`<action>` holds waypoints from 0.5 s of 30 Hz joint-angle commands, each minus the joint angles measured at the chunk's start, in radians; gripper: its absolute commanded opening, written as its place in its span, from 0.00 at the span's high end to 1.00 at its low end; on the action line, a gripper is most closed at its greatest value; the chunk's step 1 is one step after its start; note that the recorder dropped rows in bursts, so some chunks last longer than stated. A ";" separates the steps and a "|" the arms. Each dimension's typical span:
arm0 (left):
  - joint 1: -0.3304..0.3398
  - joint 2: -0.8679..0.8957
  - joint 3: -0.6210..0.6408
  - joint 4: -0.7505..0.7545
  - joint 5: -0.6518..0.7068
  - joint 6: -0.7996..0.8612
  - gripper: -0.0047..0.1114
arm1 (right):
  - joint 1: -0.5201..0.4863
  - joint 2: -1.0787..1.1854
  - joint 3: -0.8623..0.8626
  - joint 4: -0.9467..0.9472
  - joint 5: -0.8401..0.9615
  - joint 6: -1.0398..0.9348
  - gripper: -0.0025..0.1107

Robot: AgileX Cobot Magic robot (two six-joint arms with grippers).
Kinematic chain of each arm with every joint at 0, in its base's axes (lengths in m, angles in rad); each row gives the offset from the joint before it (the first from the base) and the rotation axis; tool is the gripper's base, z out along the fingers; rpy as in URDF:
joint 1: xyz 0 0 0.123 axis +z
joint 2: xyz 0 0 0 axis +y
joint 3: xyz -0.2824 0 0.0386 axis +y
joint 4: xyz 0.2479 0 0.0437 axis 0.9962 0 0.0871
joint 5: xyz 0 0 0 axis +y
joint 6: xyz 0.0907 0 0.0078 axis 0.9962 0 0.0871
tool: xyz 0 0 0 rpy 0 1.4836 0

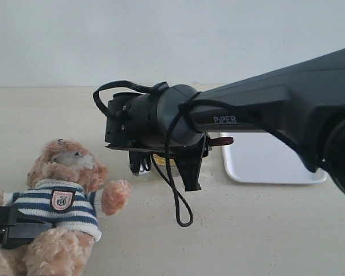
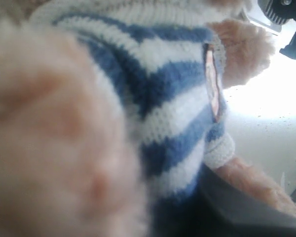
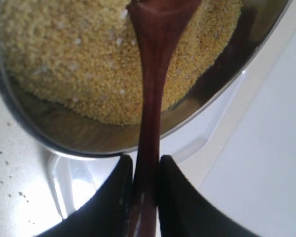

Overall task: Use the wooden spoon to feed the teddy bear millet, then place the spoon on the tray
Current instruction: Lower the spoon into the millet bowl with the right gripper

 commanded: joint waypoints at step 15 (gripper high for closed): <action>0.001 -0.001 0.001 -0.008 0.025 0.008 0.90 | -0.023 -0.032 -0.129 0.203 0.014 -0.009 0.85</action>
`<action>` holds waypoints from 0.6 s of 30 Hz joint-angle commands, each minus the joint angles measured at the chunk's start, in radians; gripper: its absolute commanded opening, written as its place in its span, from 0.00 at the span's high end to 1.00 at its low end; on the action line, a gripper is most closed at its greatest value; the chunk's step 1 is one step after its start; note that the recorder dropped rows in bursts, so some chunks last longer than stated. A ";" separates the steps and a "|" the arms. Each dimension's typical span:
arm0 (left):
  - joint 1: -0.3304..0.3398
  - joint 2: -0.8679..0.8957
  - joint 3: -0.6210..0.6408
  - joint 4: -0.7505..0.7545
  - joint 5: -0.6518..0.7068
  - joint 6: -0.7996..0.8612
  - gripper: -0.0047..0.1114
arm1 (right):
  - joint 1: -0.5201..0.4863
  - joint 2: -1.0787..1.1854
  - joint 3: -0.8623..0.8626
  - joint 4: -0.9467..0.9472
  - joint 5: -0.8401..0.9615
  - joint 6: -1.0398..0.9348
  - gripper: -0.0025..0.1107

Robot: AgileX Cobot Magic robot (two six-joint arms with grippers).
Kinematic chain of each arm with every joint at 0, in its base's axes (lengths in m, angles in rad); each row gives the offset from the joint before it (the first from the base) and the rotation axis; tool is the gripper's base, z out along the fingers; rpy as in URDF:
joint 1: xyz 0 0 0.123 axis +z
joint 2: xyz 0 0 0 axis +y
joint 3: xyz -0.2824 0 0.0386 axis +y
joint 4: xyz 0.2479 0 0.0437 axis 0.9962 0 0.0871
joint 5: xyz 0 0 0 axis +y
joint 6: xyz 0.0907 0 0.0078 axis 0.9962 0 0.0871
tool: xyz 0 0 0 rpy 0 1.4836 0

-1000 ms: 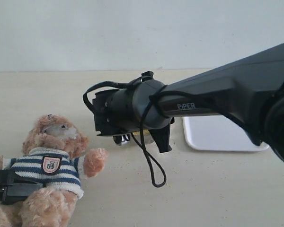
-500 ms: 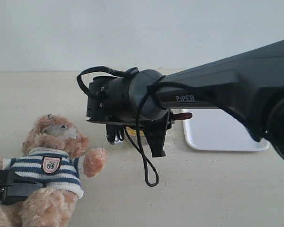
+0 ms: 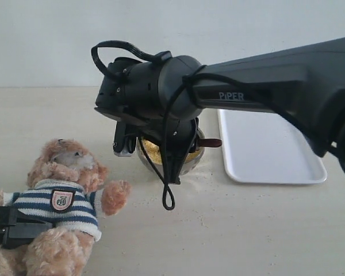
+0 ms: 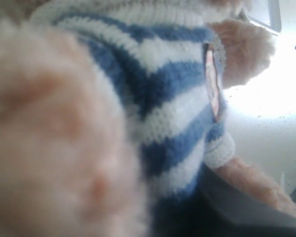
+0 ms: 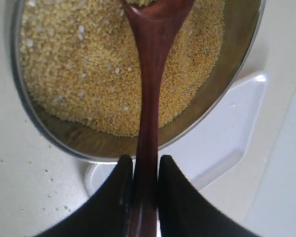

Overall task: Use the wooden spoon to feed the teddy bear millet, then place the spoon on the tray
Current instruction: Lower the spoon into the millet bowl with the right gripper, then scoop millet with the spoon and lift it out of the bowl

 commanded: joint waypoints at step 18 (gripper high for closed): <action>0.001 -0.001 0.001 -0.008 0.025 0.008 0.90 | -0.144 -0.054 -0.078 0.334 0.000 -0.048 0.85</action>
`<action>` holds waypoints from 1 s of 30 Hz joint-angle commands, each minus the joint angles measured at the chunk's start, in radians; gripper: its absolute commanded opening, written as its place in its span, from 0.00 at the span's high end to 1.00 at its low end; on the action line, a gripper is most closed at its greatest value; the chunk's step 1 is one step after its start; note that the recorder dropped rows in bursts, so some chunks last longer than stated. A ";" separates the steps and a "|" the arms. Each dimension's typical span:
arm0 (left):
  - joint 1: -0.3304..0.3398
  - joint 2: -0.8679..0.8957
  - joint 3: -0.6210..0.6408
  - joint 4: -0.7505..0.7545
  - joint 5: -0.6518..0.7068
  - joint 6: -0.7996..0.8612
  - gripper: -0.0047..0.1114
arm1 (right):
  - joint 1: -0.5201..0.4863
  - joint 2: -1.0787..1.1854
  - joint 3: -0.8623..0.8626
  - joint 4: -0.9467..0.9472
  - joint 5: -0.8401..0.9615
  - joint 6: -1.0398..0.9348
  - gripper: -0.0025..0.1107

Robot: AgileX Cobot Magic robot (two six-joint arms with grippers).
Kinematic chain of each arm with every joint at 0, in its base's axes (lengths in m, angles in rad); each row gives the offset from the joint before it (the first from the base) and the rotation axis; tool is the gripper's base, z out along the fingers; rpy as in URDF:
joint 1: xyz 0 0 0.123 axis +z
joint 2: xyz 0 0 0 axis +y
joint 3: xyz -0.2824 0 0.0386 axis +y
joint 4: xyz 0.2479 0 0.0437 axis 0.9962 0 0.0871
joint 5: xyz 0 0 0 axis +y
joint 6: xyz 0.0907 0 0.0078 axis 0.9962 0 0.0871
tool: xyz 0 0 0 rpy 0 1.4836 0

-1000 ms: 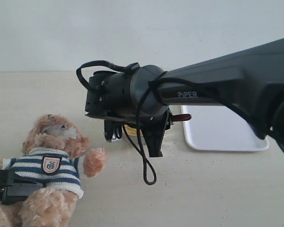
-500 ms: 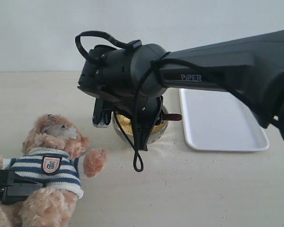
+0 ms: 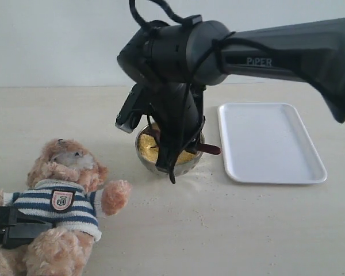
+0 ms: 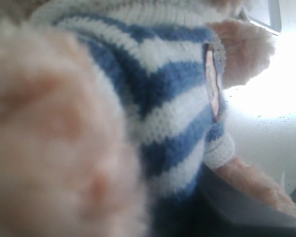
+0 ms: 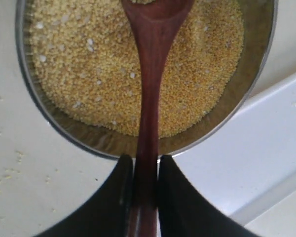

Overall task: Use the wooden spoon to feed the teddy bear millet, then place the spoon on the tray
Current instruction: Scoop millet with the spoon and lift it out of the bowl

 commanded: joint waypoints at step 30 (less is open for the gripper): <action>0.001 -0.001 0.001 -0.008 0.023 0.008 0.90 | -0.174 -0.103 0.021 0.320 0.000 -0.106 0.85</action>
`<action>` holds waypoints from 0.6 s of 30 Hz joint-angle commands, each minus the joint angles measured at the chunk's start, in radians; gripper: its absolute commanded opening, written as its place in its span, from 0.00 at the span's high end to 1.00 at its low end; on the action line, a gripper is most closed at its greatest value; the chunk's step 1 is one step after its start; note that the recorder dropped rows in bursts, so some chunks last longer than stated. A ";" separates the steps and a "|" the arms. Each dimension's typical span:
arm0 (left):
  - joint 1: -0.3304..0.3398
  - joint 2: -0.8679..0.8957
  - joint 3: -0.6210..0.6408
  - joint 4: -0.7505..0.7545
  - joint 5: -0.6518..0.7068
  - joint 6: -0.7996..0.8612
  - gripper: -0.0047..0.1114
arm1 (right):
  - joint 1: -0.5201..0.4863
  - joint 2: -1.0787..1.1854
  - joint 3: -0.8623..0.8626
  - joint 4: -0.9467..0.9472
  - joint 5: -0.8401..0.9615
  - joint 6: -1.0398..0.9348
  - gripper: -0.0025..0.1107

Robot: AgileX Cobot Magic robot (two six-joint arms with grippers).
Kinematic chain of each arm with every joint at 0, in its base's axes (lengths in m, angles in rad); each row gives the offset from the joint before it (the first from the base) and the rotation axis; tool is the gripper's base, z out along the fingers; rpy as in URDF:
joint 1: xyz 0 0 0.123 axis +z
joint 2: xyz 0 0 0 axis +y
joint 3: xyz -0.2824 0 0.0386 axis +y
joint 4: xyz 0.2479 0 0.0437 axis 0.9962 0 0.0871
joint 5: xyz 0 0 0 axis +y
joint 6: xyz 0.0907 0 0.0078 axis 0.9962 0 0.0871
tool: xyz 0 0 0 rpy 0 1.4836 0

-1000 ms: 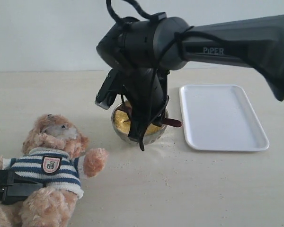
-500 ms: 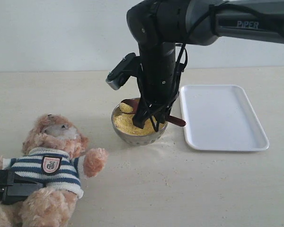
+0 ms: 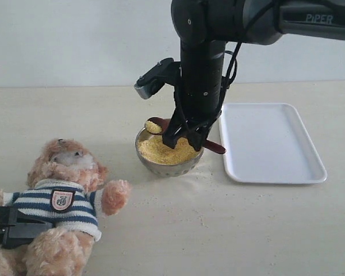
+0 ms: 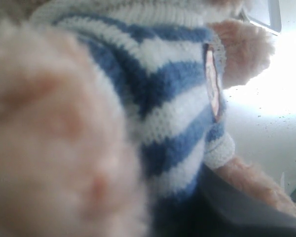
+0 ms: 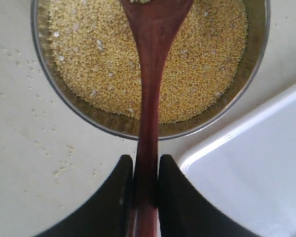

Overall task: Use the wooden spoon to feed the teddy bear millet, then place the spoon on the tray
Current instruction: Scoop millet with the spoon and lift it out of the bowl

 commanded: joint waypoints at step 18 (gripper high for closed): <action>0.001 -0.001 0.001 -0.008 0.021 0.008 0.90 | -0.061 -0.074 0.089 0.026 0.002 -0.067 0.85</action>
